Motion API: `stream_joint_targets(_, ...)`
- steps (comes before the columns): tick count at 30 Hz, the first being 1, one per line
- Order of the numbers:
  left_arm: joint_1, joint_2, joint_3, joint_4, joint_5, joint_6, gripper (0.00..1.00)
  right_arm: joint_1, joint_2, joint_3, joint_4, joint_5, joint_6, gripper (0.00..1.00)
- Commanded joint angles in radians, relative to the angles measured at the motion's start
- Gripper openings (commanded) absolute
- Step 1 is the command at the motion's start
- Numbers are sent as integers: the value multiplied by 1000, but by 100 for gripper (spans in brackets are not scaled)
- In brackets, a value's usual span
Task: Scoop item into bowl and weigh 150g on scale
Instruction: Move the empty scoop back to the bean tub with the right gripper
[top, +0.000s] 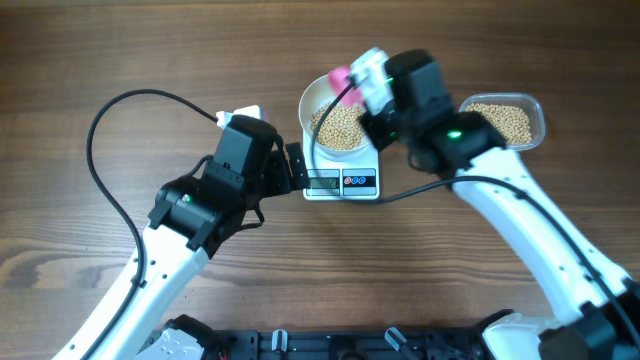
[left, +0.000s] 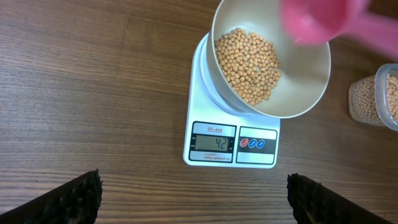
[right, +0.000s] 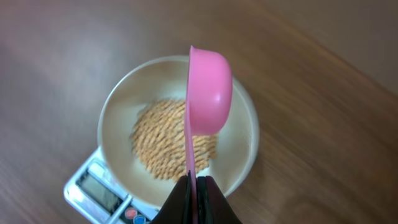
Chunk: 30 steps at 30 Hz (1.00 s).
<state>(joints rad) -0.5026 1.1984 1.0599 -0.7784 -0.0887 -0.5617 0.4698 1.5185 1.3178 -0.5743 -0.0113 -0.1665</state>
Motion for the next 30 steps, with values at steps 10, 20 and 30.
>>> stream_joint_targets(10,5,-7,0,2,-10,8,100,-606,-161,5,-122,-454,146,4)
stream_joint_targets(20,5,-7,0,2,-10,8,100,-782,-117,2,-253,-168,-175,4)
stream_joint_targets(30,5,-7,0,2,-10,8,100,-782,-35,2,-256,-48,-201,4)
